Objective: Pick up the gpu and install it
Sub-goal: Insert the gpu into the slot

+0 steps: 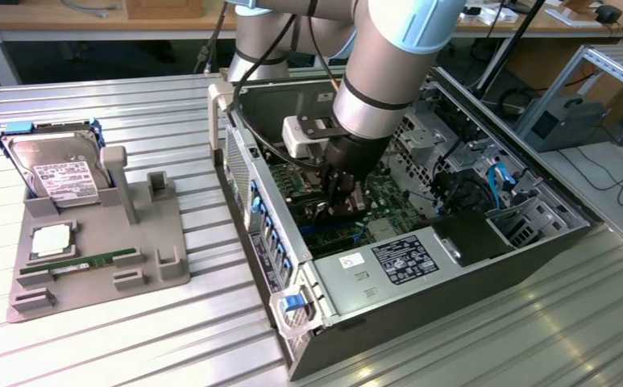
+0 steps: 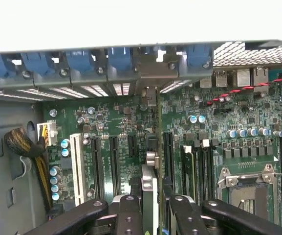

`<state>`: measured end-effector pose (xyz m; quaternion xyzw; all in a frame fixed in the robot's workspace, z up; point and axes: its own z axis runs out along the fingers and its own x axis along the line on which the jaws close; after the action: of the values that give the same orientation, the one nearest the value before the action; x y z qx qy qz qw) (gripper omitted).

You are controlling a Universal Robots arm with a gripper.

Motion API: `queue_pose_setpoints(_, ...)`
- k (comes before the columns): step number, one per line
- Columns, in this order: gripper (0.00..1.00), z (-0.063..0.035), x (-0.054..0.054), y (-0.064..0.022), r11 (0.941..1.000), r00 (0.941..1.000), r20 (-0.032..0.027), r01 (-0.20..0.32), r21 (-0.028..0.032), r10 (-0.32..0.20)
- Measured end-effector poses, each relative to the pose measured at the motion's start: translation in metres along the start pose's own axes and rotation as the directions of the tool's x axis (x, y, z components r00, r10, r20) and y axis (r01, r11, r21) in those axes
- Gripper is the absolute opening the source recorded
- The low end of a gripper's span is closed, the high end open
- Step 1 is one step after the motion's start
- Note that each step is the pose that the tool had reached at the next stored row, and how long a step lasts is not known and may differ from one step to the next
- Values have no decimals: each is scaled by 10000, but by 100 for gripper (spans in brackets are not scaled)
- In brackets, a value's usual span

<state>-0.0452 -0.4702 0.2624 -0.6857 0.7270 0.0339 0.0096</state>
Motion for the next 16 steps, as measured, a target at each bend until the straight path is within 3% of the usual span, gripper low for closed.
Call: queue_pose_setpoints(16, 27, 24, 4, 0, 9997, 9998, -4, 223, -12, -223)
